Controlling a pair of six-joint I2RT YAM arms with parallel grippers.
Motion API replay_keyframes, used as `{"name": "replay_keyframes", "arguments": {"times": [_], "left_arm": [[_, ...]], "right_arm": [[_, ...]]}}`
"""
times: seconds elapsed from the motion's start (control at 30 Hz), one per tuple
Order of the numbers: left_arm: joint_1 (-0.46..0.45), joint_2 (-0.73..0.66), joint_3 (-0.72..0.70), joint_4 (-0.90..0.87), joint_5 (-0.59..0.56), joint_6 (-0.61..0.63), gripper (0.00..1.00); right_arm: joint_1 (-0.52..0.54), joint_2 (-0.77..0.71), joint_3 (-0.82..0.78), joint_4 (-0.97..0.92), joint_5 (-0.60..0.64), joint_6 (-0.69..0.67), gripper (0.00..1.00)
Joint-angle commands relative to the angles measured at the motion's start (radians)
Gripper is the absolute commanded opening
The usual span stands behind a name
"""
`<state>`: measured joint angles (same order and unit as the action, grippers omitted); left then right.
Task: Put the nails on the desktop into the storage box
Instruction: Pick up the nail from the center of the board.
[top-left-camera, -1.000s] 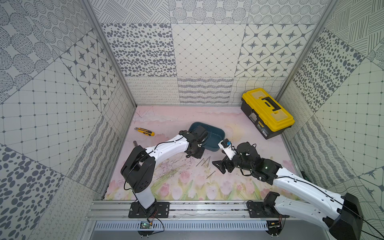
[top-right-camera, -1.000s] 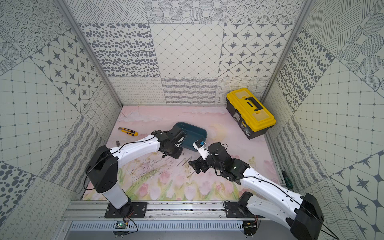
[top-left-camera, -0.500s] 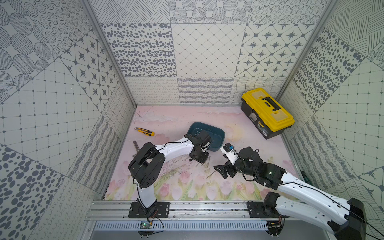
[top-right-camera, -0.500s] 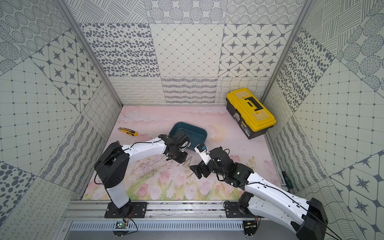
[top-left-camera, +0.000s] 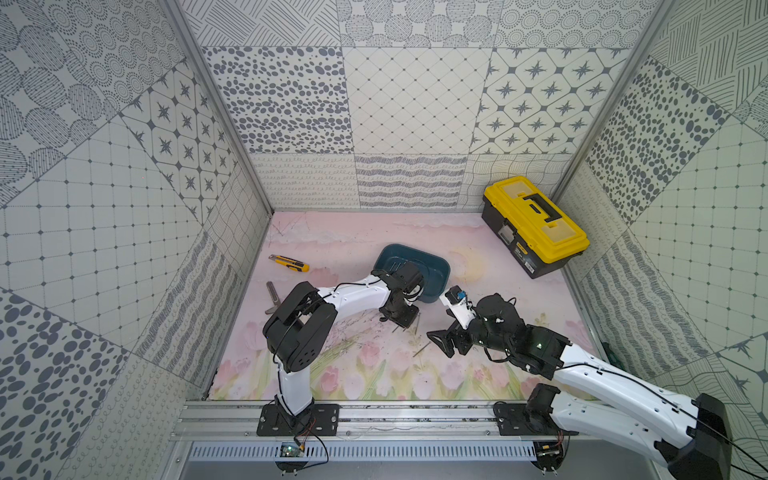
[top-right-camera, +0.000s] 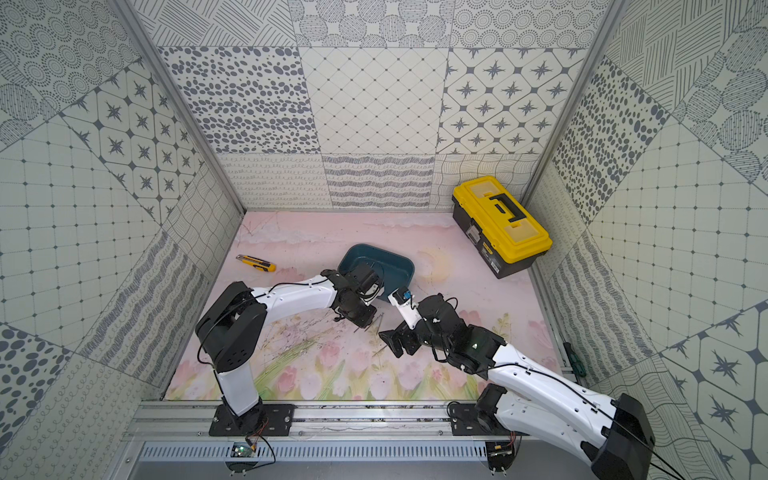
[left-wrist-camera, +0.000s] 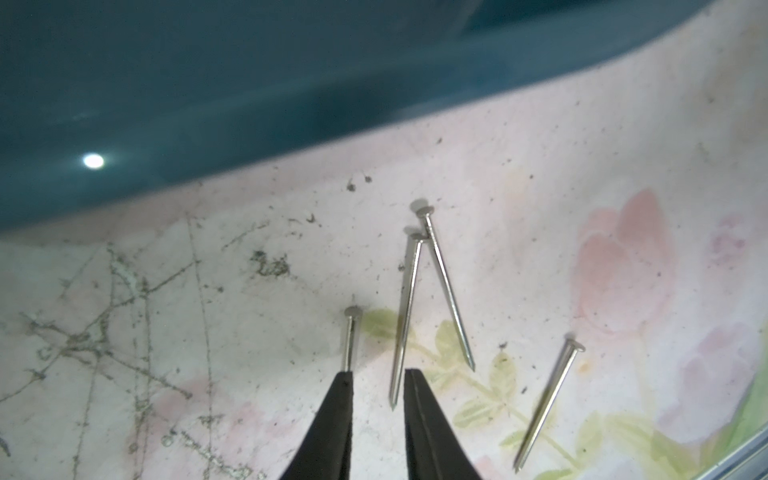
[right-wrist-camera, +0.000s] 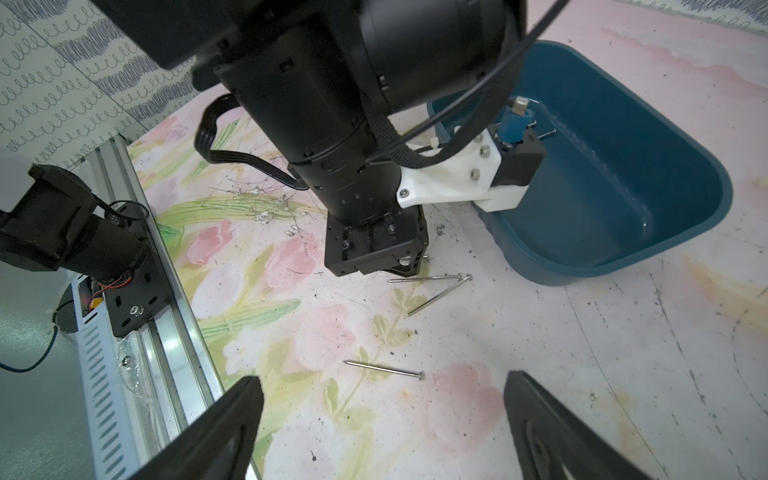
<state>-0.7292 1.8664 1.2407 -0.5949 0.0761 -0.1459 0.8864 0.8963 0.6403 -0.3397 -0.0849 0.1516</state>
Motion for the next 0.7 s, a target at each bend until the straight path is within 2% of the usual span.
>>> {"name": "replay_keyframes", "arguments": {"times": [0.0,0.67], "left_arm": [[0.007,0.009,0.008,-0.01,-0.016,0.029,0.25],[0.018,0.023,0.002,-0.019,-0.016,0.039,0.25]], "right_arm": [[0.004,0.002,-0.013,0.043,0.008,0.016,0.96],[0.005,-0.011,-0.021,0.046,0.018,0.011,0.96]]}}
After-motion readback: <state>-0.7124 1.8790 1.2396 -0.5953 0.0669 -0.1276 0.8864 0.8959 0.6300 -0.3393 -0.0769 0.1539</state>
